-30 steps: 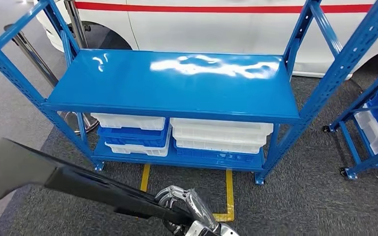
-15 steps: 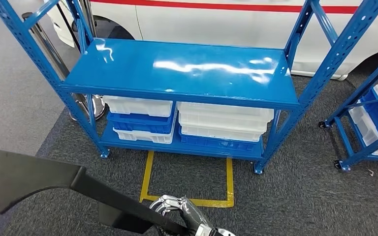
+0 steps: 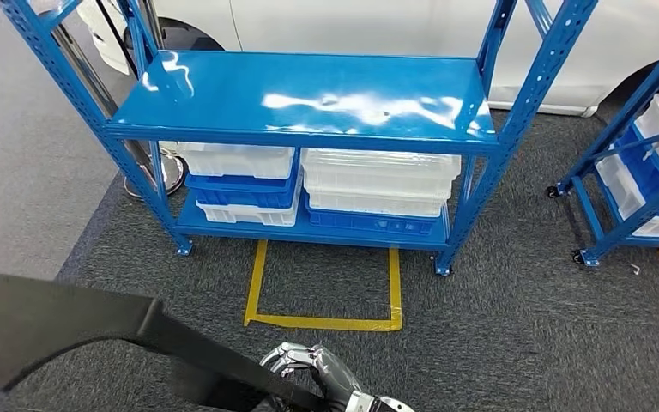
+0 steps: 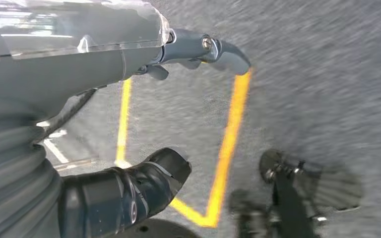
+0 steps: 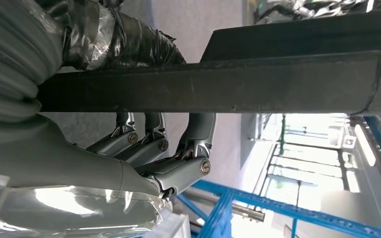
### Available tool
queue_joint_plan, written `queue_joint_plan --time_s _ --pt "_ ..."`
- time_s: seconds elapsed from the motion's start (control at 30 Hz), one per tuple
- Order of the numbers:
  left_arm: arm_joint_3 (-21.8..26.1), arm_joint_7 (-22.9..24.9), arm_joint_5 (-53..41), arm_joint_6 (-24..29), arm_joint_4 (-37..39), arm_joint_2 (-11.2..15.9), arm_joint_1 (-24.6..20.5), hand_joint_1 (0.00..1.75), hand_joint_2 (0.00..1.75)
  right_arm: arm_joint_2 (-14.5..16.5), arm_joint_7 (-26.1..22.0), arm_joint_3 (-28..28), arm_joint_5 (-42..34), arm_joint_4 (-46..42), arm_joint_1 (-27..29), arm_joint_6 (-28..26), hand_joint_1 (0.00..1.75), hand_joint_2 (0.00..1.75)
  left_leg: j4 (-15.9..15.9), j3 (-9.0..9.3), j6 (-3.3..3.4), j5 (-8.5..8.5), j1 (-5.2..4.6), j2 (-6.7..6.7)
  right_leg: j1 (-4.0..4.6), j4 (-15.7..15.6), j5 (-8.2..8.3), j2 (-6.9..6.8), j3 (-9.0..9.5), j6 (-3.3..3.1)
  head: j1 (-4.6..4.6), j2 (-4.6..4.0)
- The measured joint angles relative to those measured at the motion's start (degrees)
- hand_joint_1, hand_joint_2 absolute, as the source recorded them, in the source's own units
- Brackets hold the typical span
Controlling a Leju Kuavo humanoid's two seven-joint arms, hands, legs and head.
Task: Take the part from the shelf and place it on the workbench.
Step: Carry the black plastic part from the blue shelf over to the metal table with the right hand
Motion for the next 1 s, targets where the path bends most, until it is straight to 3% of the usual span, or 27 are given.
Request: queue_joint_plan --time_s 0.03,0.07,0.1,0.13,0.2,0.27,0.3,0.33,0.4,0.43,0.47,0.53,0.57,0.6,0.63,0.67,0.7,0.77,0.8,0.87,0.93,1.0 --pt "0.00 0.01 -0.08 0.04 0.00 -0.05 0.02 0.00 1.75 -0.01 -0.06 -0.01 -0.54 -0.01 0.11 0.59 1.75 1.75 3.57 -0.58 -0.22 -2.66 0.05 -0.03 0.04 0.06 0.71 -0.02 -0.90 -0.10 0.01 0.00" --pt "0.00 0.01 -0.14 0.12 0.00 -0.07 0.04 0.00 1.75 -0.03 -0.10 -0.01 -1.21 -0.03 0.27 1.34 1.75 1.75 6.82 -0.78 -0.37 -4.07 0.07 -0.03 0.10 0.15 1.40 -0.06 -1.80 -0.08 0.01 0.00" --pt "0.00 0.01 -0.19 0.23 0.00 -0.08 0.03 0.00 1.75 -0.07 -0.11 -0.02 -1.95 -0.07 0.46 2.18 1.75 1.75 8.90 -0.40 -0.44 -4.07 0.07 -0.03 0.14 0.27 2.09 -0.10 -2.74 -0.02 0.01 0.00" --pt "0.00 0.01 -0.22 0.38 0.00 -0.08 0.03 0.00 1.75 -0.11 -0.11 -0.02 -2.71 -0.13 0.66 3.07 1.75 1.75 9.13 0.81 -0.44 -2.78 0.07 -0.03 0.14 0.42 2.74 -0.13 -3.67 0.07 0.00 0.00" --pt "0.00 0.01 -0.30 0.61 0.00 -0.10 -0.03 0.00 1.75 -0.19 -0.14 -0.07 -4.16 -0.35 0.97 4.76 1.75 1.75 3.77 6.07 -0.24 0.03 0.07 -0.08 0.10 0.76 3.94 -0.11 -5.30 0.37 -0.01 0.00" --pt "0.00 0.00 -0.39 0.72 0.00 -0.14 -0.21 0.00 1.75 -0.22 -0.22 -0.20 -5.23 -0.66 1.17 6.07 1.75 1.75 -4.83 12.20 0.24 -0.44 -0.15 -0.18 0.18 0.98 5.02 -0.08 -6.21 0.93 0.00 0.00" --pt "0.00 -0.01 -0.44 0.74 0.00 -0.19 -0.30 0.00 1.75 -0.23 -0.32 -0.27 -5.62 -0.82 1.25 6.65 1.75 1.75 -7.71 13.92 0.58 -1.19 -0.32 -0.23 0.19 0.93 5.60 -0.11 -6.37 1.26 0.00 0.00" --pt "0.00 -0.01 -0.49 0.77 0.00 -0.24 -0.35 0.00 1.75 -0.24 -0.46 -0.32 -5.92 -0.98 1.36 7.15 1.75 1.75 -9.09 14.42 0.96 -1.50 -0.51 -0.23 0.18 0.74 6.24 -0.14 -6.45 1.62 0.02 0.00" --pt "0.00 -0.01 -0.65 0.79 0.02 -0.47 -0.38 0.00 1.75 -0.34 -0.75 -0.40 -6.36 -1.24 1.72 7.93 1.75 1.75 -9.59 13.59 1.87 -0.42 -0.44 -0.06 0.15 0.53 6.75 -0.10 -6.84 2.35 0.03 0.00" --pt "0.00 0.00 -0.73 0.80 0.03 -0.58 -0.40 0.00 1.75 -0.42 -0.85 -0.47 -6.54 -1.37 1.96 8.23 1.75 1.75 -9.75 12.98 2.42 0.34 -0.35 0.10 0.12 1.34 5.51 0.02 -7.31 2.65 0.05 0.00" --pt "0.00 0.01 -0.79 0.81 0.04 -0.69 -0.41 0.00 1.75 -0.53 -0.89 -0.55 -6.65 -1.46 2.19 8.43 1.75 1.75 -9.87 12.26 2.88 1.14 -0.27 0.26 0.11 3.26 3.12 0.15 -8.01 2.88 0.07 0.00" --pt "0.01 0.01 -0.85 0.81 0.04 -0.77 -0.42 0.00 1.75 -0.74 -0.92 -0.68 -6.74 -1.55 2.47 8.67 1.75 1.75 -9.61 10.47 3.49 2.50 -0.45 0.44 -0.03 9.93 -2.99 0.30 -9.59 3.09 0.08 0.00" --pt "0.01 0.01 -0.87 0.81 0.04 -0.78 -0.42 0.00 1.75 -0.83 -0.92 -0.72 -6.75 -1.57 2.56 8.68 1.75 1.75 -9.36 9.47 3.56 3.15 -0.58 0.46 -0.04 13.46 -4.79 0.31 -10.11 3.14 0.07 0.00" --pt "0.01 0.01 -0.89 0.81 0.04 -0.79 -0.43 0.00 1.75 -0.92 -0.92 -0.75 -6.76 -1.57 2.63 8.70 1.75 1.75 -9.04 8.37 3.58 3.74 -0.70 0.47 -0.05 15.87 -5.15 0.31 -10.06 3.13 0.07 0.00" --pt "0.00 0.01 -0.91 0.80 0.04 -0.80 -0.44 0.00 1.75 -0.99 -0.92 -0.79 -6.77 -1.58 2.68 8.74 1.75 1.75 -8.64 7.22 3.55 4.30 -0.82 0.47 -0.03 16.54 -4.23 0.31 -9.17 3.03 0.06 0.00" --pt "0.00 0.01 -0.93 0.80 0.04 -0.83 -0.44 0.00 1.75 -1.05 -0.92 -0.81 -6.77 -1.59 2.72 8.79 1.75 1.75 -8.24 6.13 3.49 4.79 -0.94 0.47 0.02 15.26 -2.71 0.32 -7.39 2.82 0.06 0.00" --pt "0.00 0.01 -0.95 0.80 0.04 -0.90 -0.45 0.00 1.75 -1.09 -0.92 -0.85 -6.77 -1.61 2.74 8.84 1.75 1.75 -7.84 5.17 3.42 5.24 -1.01 0.45 0.13 12.06 -1.43 0.33 -4.62 2.46 0.05 0.00" --pt "0.00 -0.02 -0.99 0.80 0.04 -1.19 -0.43 0.00 1.75 -1.11 -0.93 -0.92 -6.78 -1.85 2.75 8.96 1.75 1.75 -7.27 3.81 3.06 6.07 -1.14 0.40 0.51 3.71 -1.73 0.32 1.19 1.71 0.03 0.00" --pt "0.00 -0.05 -1.02 0.81 0.04 -1.32 -0.43 0.00 1.75 -1.13 -0.97 -0.97 -6.78 -2.02 2.77 9.01 1.75 1.75 -7.19 3.50 2.78 6.53 -1.08 0.40 0.74 0.73 -2.32 0.33 3.00 1.46 0.03 0.00" --pt "0.00 -0.09 -1.03 0.82 0.04 -1.43 -0.43 0.00 1.75 -1.18 -1.06 -1.03 -6.80 -2.31 2.81 9.15 1.75 1.75 -7.42 3.20 2.16 7.55 -0.82 0.42 1.10 -1.33 -2.52 0.33 3.62 1.18 0.04 0.00" --pt "0.01 -0.10 -1.04 0.88 0.04 -1.45 -0.40 0.00 1.75 -1.27 -1.11 -1.05 -6.80 -2.38 2.88 9.30 1.75 1.75 -7.46 2.61 1.55 7.77 -0.78 0.25 0.90 -1.85 -1.24 0.16 2.76 0.70 0.06 0.00" --pt "0.01 -0.09 -1.07 0.94 0.04 -1.57 -0.35 0.00 1.75 -1.34 -1.14 -1.06 -6.79 -2.47 2.97 9.43 1.75 1.75 -4.61 1.31 0.96 4.15 -0.70 0.00 0.37 -2.40 0.26 -0.04 1.54 0.15 0.02 0.00"
